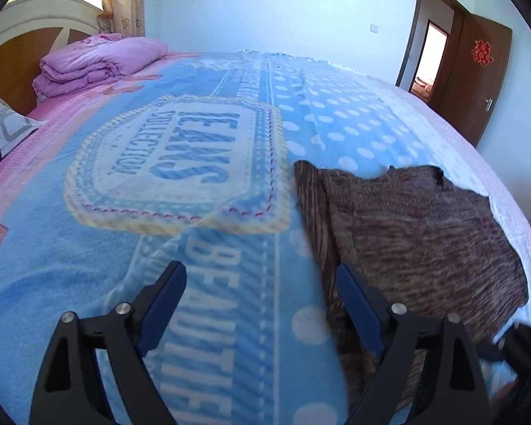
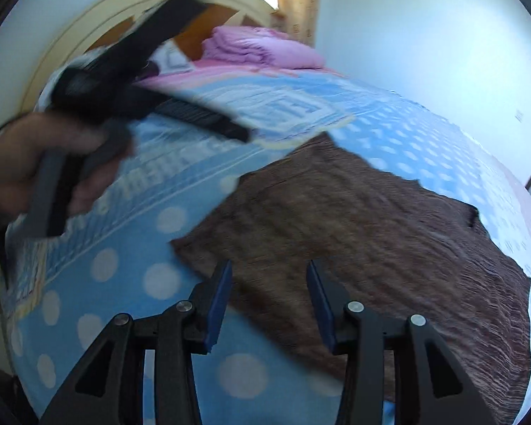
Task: Fold small clothes
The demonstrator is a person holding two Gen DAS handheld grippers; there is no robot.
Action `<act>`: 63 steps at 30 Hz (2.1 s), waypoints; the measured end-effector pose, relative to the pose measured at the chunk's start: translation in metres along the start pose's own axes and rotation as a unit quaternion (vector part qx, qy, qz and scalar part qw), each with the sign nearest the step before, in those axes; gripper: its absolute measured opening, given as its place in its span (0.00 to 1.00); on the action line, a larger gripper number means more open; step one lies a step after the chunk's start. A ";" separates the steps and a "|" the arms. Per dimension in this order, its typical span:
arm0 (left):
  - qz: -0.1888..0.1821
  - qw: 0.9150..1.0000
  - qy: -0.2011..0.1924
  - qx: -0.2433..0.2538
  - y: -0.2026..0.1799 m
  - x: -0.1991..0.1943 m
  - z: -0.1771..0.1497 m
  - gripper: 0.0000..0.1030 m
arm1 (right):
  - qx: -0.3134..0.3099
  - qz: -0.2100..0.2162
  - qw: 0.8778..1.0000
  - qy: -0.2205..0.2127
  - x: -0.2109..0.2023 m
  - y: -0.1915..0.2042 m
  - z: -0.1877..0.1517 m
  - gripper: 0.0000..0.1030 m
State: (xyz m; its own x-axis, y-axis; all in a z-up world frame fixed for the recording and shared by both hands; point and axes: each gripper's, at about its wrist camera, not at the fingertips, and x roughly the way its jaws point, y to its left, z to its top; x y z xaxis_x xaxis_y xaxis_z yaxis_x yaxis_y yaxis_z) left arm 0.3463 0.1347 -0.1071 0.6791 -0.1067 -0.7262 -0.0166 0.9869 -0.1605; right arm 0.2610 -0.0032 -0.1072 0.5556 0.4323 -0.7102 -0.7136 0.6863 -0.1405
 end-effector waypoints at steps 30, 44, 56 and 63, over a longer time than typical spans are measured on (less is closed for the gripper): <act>-0.067 0.997 0.025 0.041 -0.041 0.082 0.035 0.33 | -0.058 -0.085 0.995 -0.004 0.023 0.086 -0.009 0.31; -0.085 0.995 0.019 0.043 -0.042 0.081 0.034 0.15 | -0.027 -0.061 0.998 -0.005 0.018 0.084 -0.010 0.09; -0.055 0.996 0.030 0.064 -0.051 0.079 0.036 0.13 | 0.035 -0.008 0.999 -0.021 0.013 0.048 -0.013 0.08; -0.070 0.996 0.048 0.032 -0.049 0.066 0.048 0.11 | 0.093 0.023 0.993 -0.062 -0.014 0.026 -0.014 0.07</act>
State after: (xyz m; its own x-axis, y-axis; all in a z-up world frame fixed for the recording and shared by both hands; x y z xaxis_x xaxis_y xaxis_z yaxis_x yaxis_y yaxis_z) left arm 0.4271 0.0848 -0.1152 0.5978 -0.2509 -0.7613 0.1218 0.9672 -0.2231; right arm 0.2284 0.0000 -0.1108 0.5801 0.5263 -0.6216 -0.6545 0.7555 0.0289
